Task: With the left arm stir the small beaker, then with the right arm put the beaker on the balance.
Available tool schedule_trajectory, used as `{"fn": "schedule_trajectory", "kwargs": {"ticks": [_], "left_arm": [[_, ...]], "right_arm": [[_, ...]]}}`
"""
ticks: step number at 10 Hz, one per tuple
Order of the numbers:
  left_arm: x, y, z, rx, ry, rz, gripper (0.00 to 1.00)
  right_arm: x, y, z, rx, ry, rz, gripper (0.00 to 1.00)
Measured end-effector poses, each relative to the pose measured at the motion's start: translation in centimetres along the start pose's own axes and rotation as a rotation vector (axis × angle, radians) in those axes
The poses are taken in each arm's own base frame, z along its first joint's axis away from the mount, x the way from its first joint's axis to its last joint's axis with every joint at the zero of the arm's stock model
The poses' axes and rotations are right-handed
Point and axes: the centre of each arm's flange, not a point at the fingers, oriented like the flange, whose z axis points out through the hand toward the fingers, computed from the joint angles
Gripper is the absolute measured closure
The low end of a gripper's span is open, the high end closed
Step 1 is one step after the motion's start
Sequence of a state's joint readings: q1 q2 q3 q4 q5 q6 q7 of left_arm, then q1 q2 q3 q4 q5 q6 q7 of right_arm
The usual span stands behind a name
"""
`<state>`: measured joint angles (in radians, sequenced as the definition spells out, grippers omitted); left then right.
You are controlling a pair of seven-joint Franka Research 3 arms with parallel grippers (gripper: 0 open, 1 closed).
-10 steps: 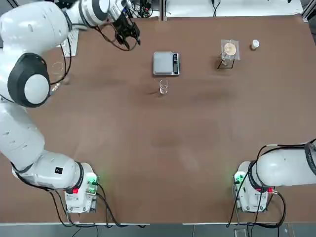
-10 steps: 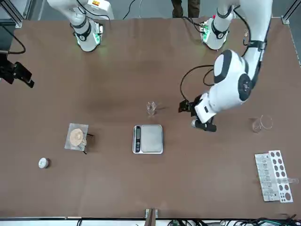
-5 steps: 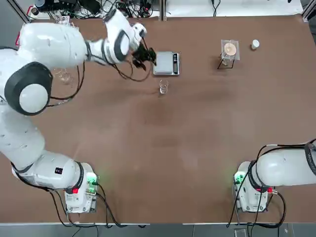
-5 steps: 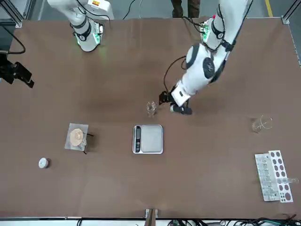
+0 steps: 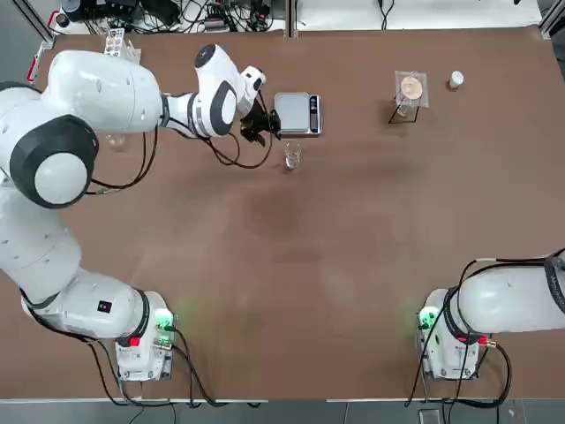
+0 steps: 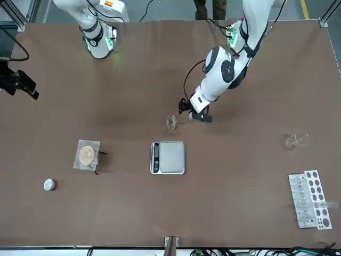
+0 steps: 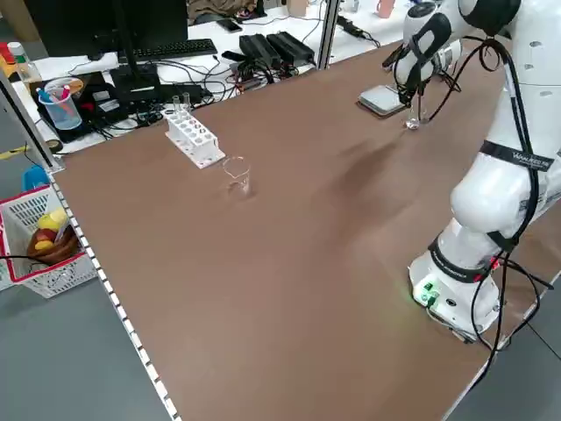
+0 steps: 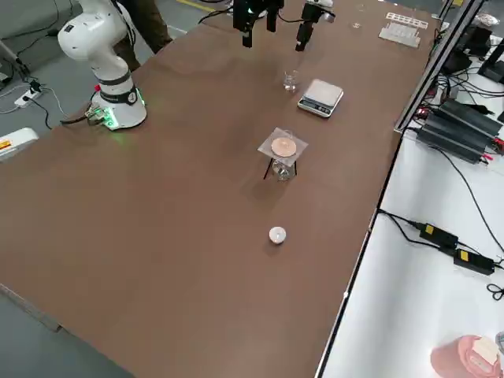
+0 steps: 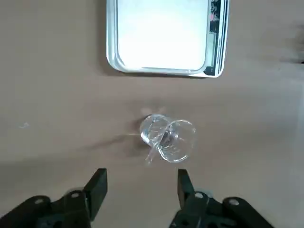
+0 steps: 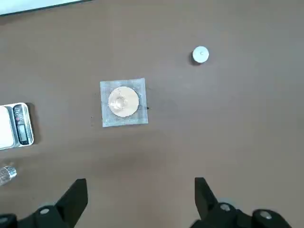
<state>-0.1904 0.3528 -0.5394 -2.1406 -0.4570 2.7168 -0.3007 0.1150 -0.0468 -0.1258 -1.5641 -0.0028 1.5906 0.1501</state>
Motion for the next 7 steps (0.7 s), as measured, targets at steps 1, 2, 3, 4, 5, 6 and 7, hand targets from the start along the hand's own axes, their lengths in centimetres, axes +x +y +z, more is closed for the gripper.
{"fn": "schedule_trajectory", "kwargs": {"ticks": [1, 2, 3, 4, 5, 6, 7], "left_arm": [[0.1, -0.1, 0.5, -0.006, 0.015, -0.003, 0.37], [0.1, -0.3, 1.3, -0.011, 0.026, -0.008, 0.38], [0.0, -0.6, 2.0, -0.014, 0.029, -0.013, 0.38], [-0.1, -0.7, 2.5, -0.014, 0.026, -0.016, 0.39], [-0.1, -0.8, 2.7, -0.014, 0.024, -0.017, 0.42], [-0.1, -0.7, 2.8, -0.015, 0.022, -0.018, 0.44], [-0.2, -0.7, 2.9, -0.015, 0.020, -0.018, 0.44]], "right_arm": [[0.0, -0.2, 0.0, 0.000, 0.000, -0.004, 0.00], [-0.1, -0.6, 0.0, 0.000, 0.000, -0.011, 0.00], [-0.2, -1.0, 0.0, 0.000, 0.000, -0.019, 0.00], [-0.2, -1.3, 0.0, -0.009, 0.001, -0.026, 0.00], [-0.2, -1.4, 0.0, -0.019, 0.003, -0.030, 0.00], [-0.2, -1.4, 0.0, -0.021, 0.003, -0.032, 0.00], [-0.2, -1.4, 0.0, -0.022, 0.003, -0.032, 0.00]]}}
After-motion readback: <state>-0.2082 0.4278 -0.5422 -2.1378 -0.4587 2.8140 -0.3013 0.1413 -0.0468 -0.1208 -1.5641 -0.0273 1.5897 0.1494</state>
